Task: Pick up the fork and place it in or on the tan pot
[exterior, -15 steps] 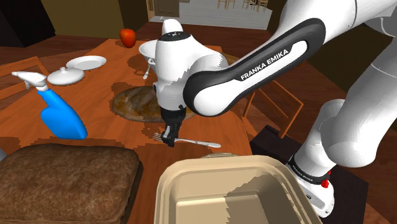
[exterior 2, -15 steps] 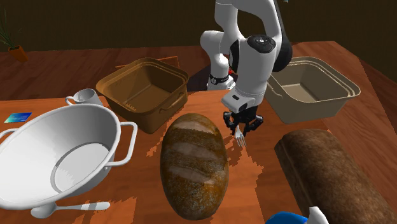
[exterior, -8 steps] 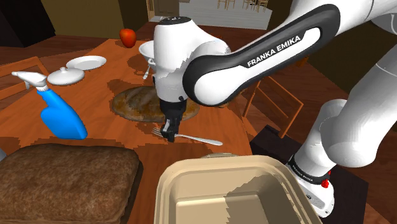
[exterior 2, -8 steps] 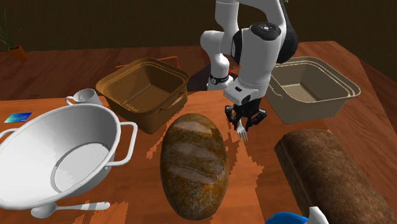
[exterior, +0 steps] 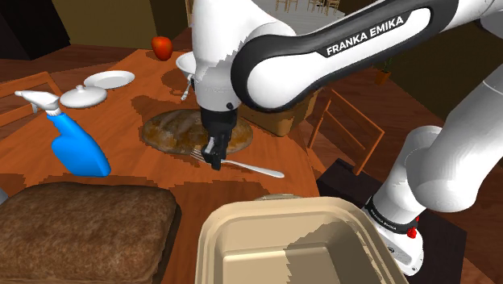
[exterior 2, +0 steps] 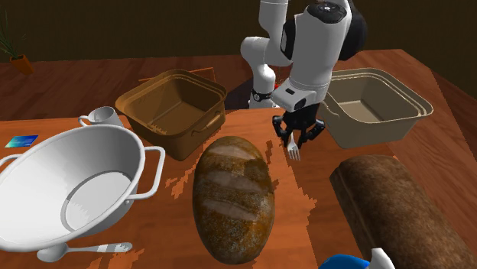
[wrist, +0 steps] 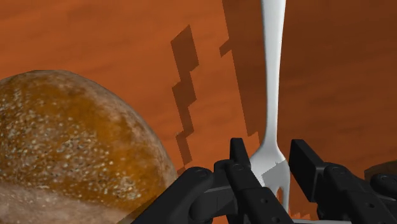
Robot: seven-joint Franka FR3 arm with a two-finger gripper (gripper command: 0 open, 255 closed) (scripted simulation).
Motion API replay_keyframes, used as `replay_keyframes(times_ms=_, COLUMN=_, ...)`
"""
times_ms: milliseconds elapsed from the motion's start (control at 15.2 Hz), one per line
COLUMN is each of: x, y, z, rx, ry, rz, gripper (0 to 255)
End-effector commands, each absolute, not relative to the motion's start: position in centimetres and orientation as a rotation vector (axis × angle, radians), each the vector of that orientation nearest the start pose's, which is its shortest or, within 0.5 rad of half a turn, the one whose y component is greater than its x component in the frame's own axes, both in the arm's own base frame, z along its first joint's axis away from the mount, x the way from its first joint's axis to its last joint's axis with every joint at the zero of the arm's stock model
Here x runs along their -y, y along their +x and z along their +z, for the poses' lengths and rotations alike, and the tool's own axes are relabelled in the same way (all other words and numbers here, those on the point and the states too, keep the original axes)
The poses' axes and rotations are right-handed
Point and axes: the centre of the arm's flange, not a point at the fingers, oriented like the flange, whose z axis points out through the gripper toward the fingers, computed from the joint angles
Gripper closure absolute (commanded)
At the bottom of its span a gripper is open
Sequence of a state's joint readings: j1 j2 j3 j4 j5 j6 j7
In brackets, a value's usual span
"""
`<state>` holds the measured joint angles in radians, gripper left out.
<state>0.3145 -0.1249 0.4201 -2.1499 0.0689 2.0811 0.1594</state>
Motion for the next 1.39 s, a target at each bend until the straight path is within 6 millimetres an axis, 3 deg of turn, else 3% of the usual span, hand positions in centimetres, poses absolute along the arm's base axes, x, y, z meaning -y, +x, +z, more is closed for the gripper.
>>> replay_keyframes(times_ms=0, x=-35.4, y=38.1, z=46.5, rx=0.832, ry=-2.999, rz=-0.057, gripper=255)
replay_keyframes(times_ms=1320, x=-35.4, y=38.1, z=57.1, rx=0.832, ry=-2.999, rz=-0.057, gripper=255)
